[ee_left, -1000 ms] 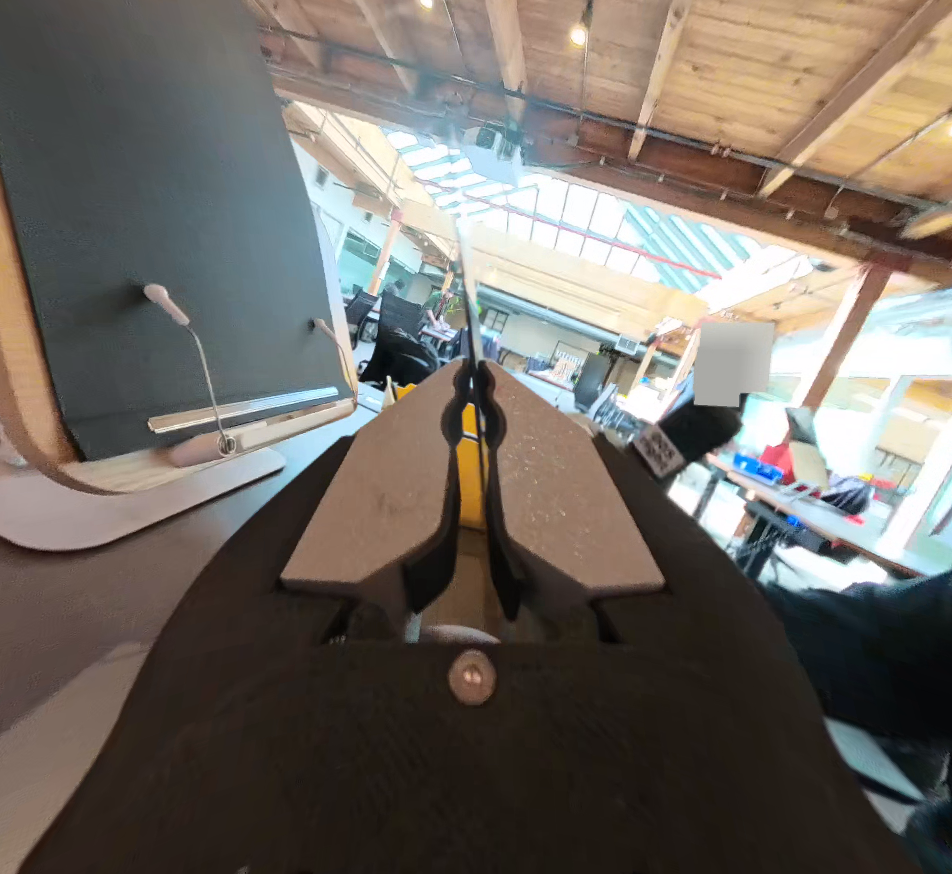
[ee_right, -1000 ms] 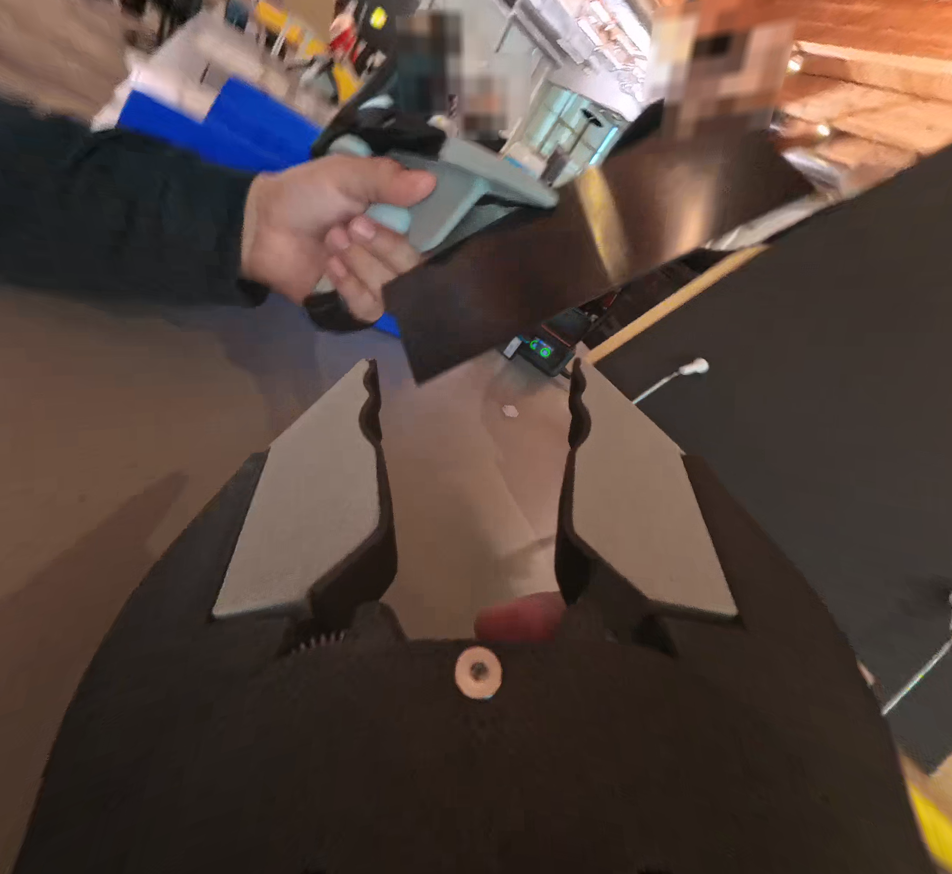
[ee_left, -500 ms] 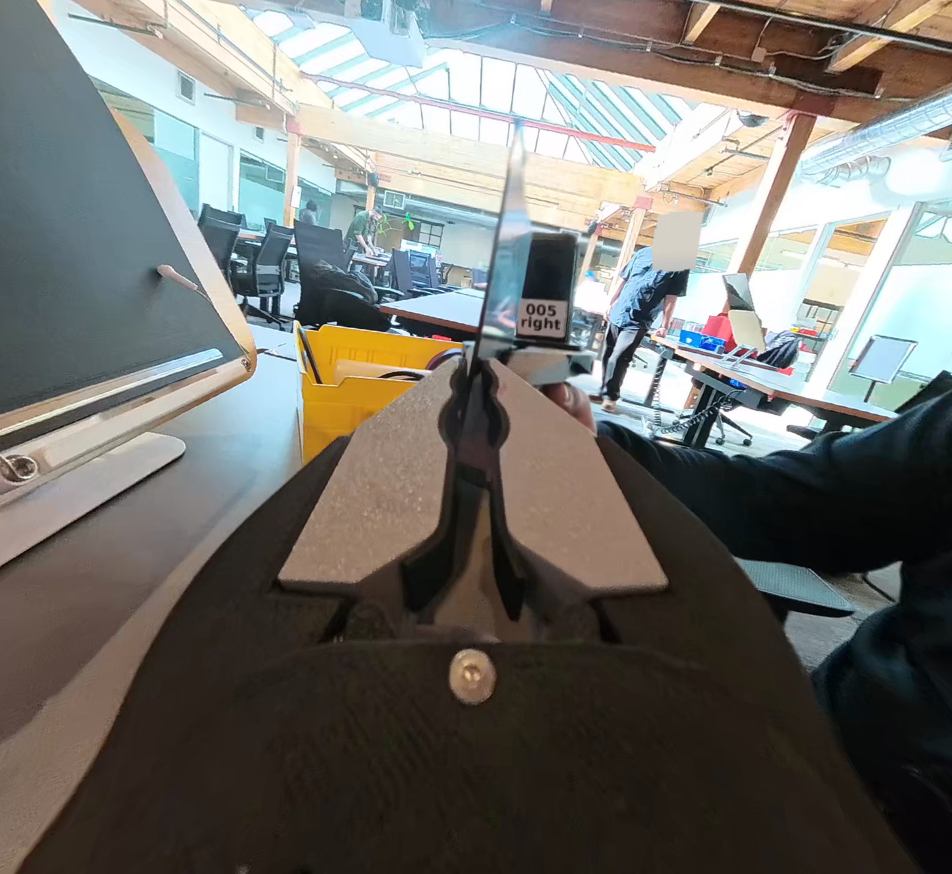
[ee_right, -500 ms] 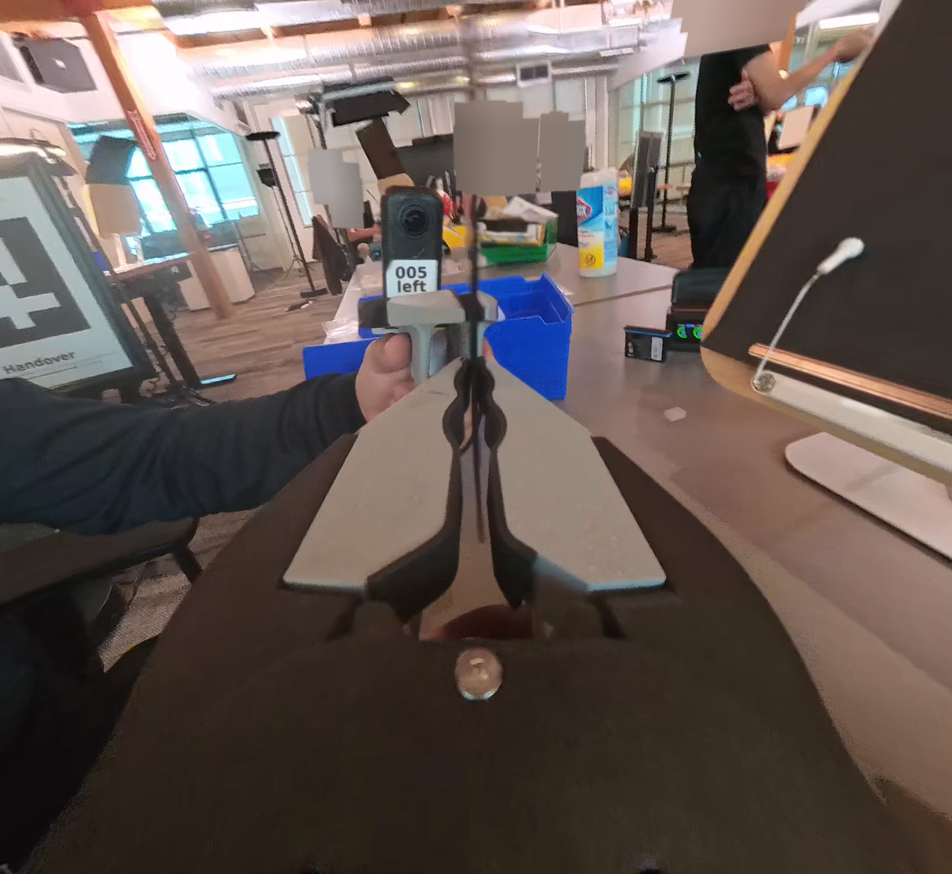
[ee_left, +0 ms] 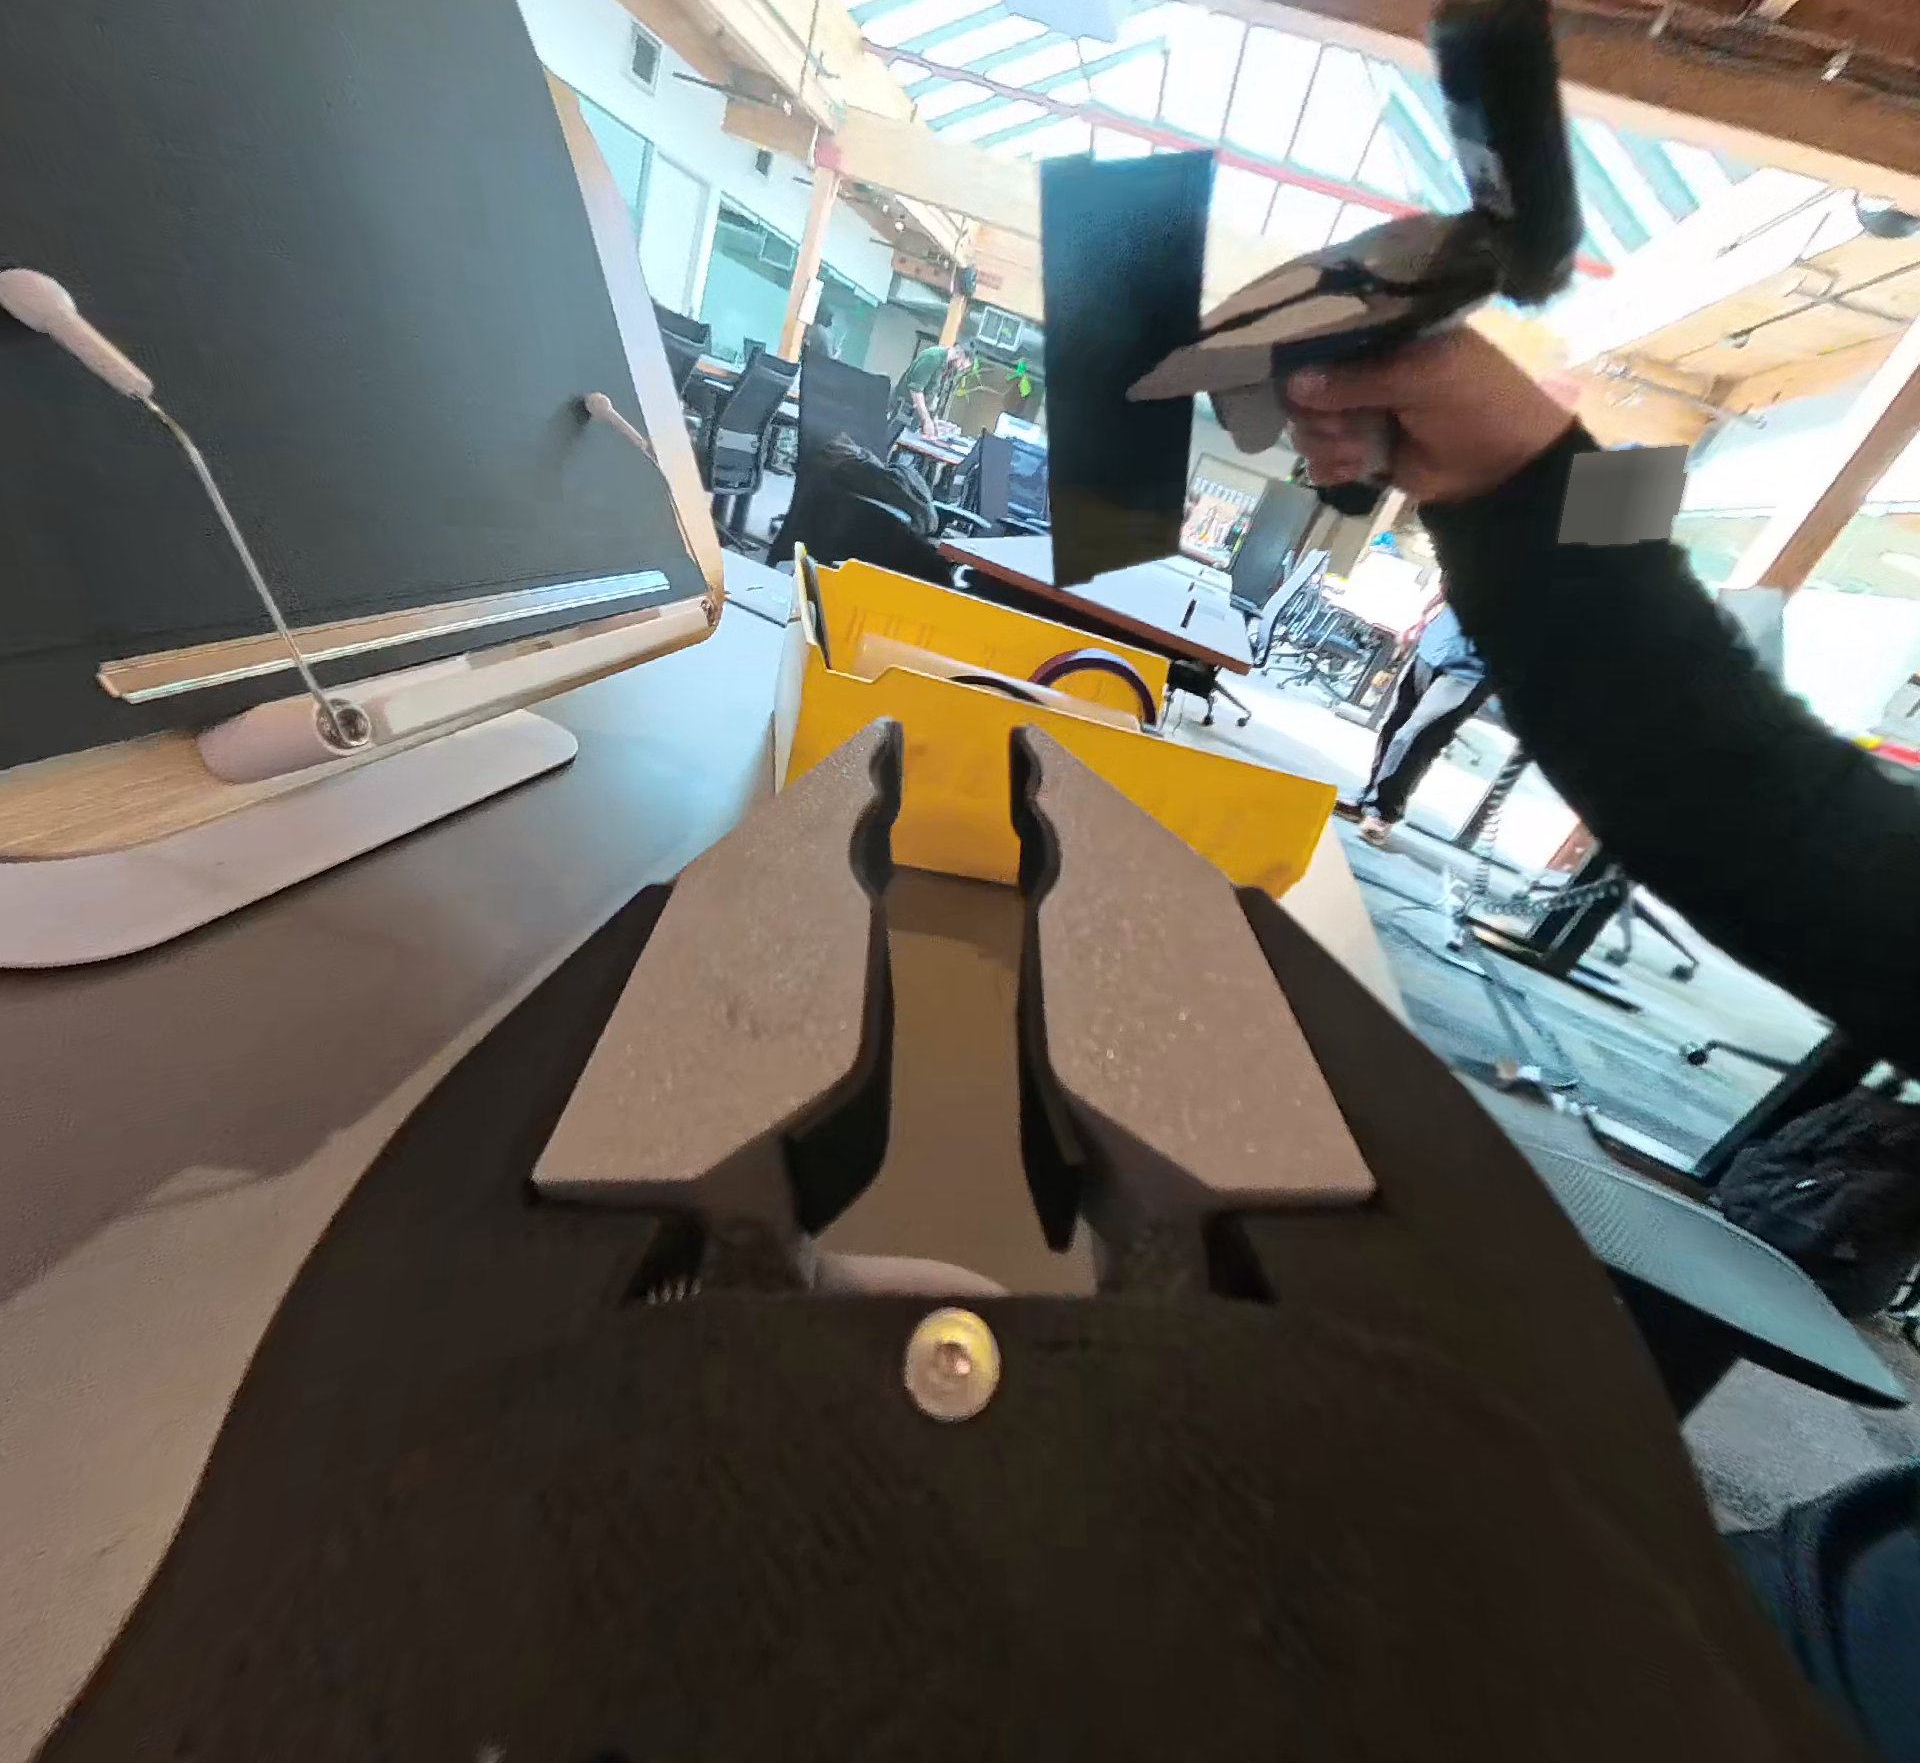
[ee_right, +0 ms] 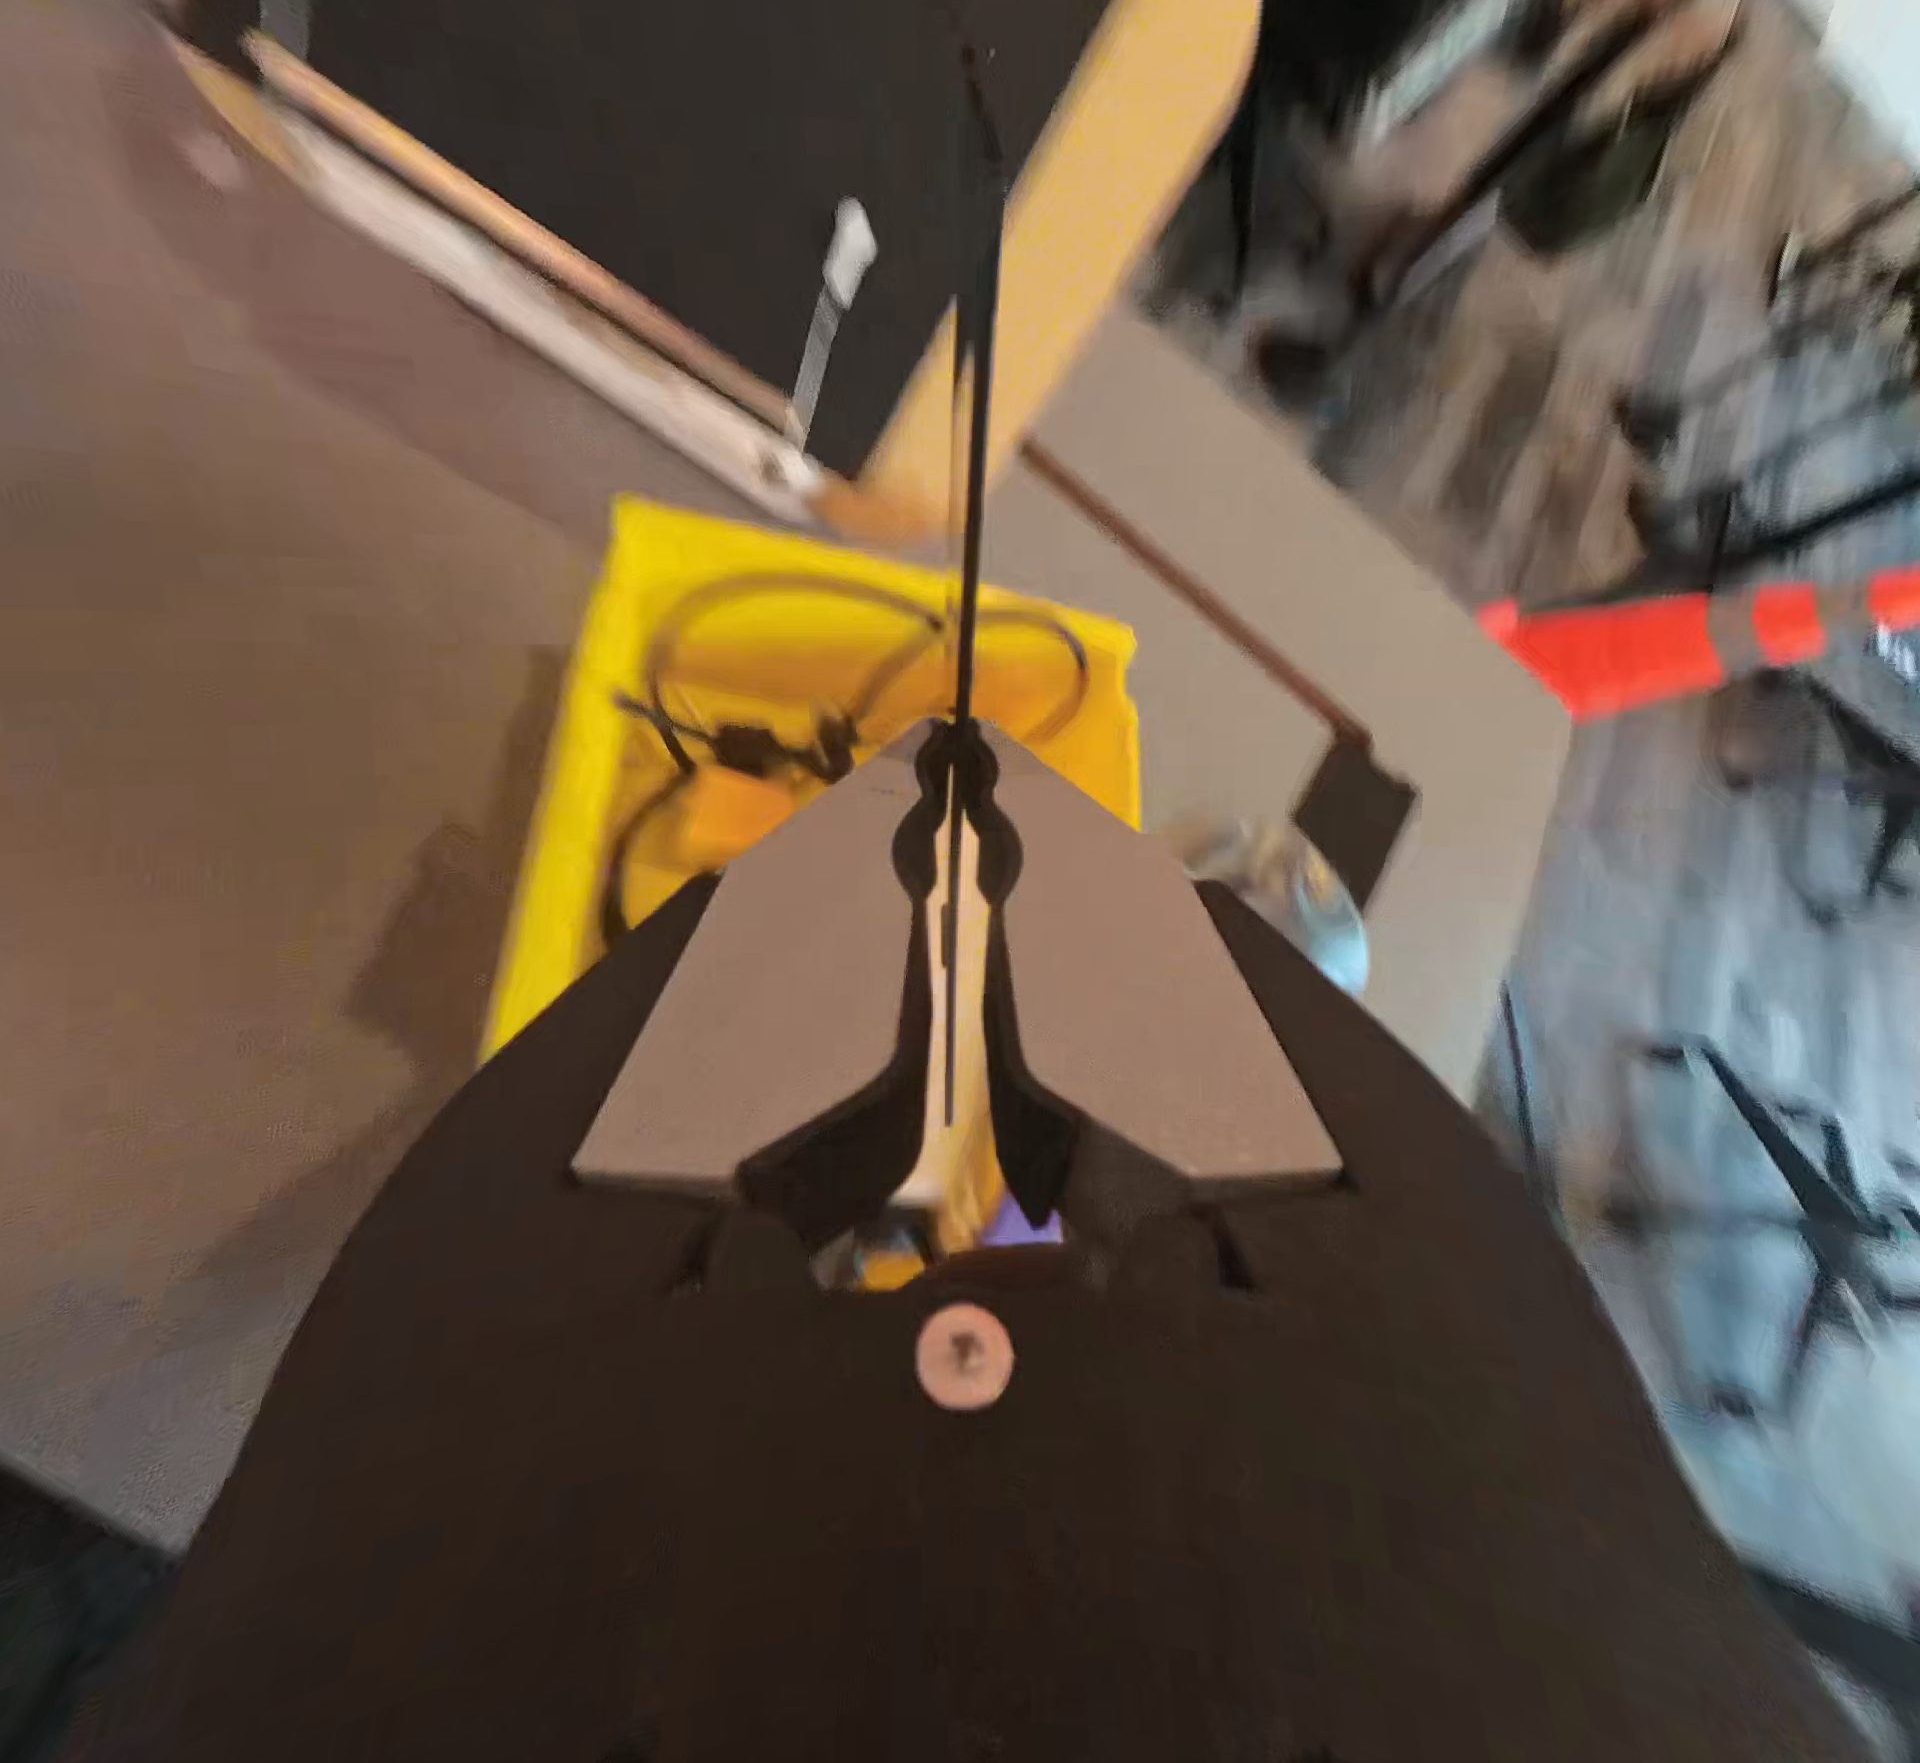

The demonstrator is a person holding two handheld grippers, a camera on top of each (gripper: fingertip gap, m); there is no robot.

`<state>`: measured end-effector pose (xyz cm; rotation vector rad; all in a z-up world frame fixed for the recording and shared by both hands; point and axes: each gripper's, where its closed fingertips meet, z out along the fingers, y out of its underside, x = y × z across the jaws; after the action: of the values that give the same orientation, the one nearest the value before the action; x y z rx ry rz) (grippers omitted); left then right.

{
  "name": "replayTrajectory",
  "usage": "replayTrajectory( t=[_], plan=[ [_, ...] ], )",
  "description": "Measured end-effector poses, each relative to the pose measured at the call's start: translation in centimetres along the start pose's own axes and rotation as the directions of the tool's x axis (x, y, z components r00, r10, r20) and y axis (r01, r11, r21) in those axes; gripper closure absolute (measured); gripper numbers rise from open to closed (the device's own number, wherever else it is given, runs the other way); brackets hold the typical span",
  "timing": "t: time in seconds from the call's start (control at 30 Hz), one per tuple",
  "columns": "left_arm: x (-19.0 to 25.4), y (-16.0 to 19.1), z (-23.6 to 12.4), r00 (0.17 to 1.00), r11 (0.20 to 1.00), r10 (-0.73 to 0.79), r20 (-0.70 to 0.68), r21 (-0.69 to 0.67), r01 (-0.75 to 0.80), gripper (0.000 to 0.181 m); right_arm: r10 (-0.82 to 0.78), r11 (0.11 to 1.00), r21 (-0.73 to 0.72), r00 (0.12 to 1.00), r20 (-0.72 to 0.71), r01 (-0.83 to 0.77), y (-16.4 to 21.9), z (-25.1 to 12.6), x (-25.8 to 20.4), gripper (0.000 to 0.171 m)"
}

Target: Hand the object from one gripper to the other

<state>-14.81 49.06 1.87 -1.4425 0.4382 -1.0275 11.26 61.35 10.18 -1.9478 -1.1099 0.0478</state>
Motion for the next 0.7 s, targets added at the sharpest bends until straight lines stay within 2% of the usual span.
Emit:
replayTrajectory(
  t=[0.07, 0.17, 0.33, 0.43, 0.47, 0.53, 0.57, 0.63, 0.7],
  plan=[
    [0.1, 0.1, 0.0, 1.0, 1.0, 0.02, 0.005, -0.007, -0.02, 0.165, -0.011, 0.984, -0.175, 1.0, -0.009, 0.009, 2.7, 1.6, 1.5, 0.171],
    [0.1, 0.4, 0.2, 1.0, 0.999, 0.028, 0.006, -0.02, -0.028, 0.165, 0.054, 0.931, -0.364, 0.996, 0.077, -0.022, 6.2, 4.9, 0.9, 0.171],
    [0.0, 1.2, 0.4, 0.999, 0.997, 0.044, 0.011, -0.057, -0.043, 0.165, -0.009, 0.803, -0.595, 1.0, 0.028, 0.024, 12.3, 11.5, 2.1, 0.171],
    [0.1, 1.7, 0.6, 0.998, 0.995, 0.057, 0.009, -0.083, -0.056, 0.165, 0.035, 0.75, -0.661, 0.997, 0.063, 0.015, 14.0, 13.2, 1.0, 0.171],
    [0.1, 1.8, 0.7, 0.998, 0.994, 0.056, 0.005, -0.09, -0.056, 0.165, 0.034, 0.747, -0.665, 0.998, 0.048, 0.007, 13.7, 13.4, 1.2, 0.167],
    [0.3, 2.1, 0.9, 0.999, 0.993, 0.051, -0.001, -0.104, -0.05, 0.164, -0.008, 0.771, -0.637, 1.0, -0.014, -0.003, 12.0, 13.3, 2.3, 0.144],
    [0.3, 2.4, 1.0, 0.999, 0.992, 0.051, -0.004, -0.117, -0.051, 0.163, -0.041, 0.797, -0.604, 0.998, -0.051, 0.001, 10.5, 13.0, 2.8, 0.139],
    [0.3, 3.0, 1.2, 0.998, 0.987, 0.069, 0.002, -0.149, -0.067, 0.162, -0.087, 0.866, -0.499, 0.99, -0.109, 0.022, 6.4, 12.3, 2.7, 0.132],
    [0.2, 3.8, 1.4, 0.995, 0.978, 0.1, 0.008, -0.185, -0.096, 0.16, -0.081, 0.941, -0.336, 0.993, -0.092, 0.045, 1.5, 11.4, 0.2, 0.13]
  ],
)
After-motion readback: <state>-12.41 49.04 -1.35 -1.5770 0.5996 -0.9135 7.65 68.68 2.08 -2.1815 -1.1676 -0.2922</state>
